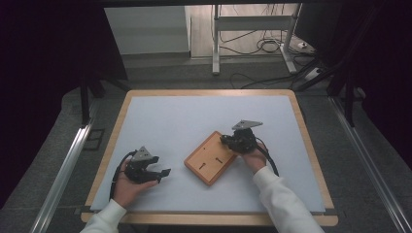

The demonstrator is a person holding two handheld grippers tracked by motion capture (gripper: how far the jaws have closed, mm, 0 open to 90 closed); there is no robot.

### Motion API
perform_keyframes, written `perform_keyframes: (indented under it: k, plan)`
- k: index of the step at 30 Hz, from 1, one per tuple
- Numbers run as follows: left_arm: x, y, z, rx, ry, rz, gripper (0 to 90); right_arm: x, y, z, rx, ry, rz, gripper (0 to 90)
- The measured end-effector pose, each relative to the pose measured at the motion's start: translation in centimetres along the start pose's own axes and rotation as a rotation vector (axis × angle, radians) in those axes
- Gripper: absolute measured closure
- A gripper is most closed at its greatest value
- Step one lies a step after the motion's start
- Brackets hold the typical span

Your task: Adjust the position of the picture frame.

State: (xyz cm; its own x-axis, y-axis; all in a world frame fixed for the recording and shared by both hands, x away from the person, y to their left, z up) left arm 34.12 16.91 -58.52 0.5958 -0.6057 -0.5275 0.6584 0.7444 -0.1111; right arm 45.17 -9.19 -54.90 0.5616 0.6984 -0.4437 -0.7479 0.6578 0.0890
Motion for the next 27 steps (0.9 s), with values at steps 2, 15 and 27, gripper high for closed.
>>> perform_keyframes:
  k: [2,15,27]
  plan:
    - [0.0,0.0,0.0,-0.001,-0.003,0.0,27.1,0.0,0.5,0.2,-0.003,-0.006,0.017,83.6]
    - [-0.2,0.1,0.1,0.0,-0.009,0.003,27.1,1.1,3.6,-0.2,-0.055,0.01,0.11,83.0]
    - [0.0,0.0,0.0,0.003,0.003,0.005,27.1,3.4,5.8,-0.6,-0.062,0.035,0.159,82.5]
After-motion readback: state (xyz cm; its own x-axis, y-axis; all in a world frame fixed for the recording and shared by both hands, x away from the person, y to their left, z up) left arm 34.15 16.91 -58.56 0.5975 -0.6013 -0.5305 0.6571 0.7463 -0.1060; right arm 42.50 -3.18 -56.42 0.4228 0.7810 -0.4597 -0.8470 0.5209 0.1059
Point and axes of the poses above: each handheld gripper's, and its own axes: x roughly forward along the jaws, z roughly out of its top, y roughly to its left, the point moved 8 cm from there along x, roughly forward along the jaws, and after that the axes turned 9 degrees about -y, right-handed, at the moved point
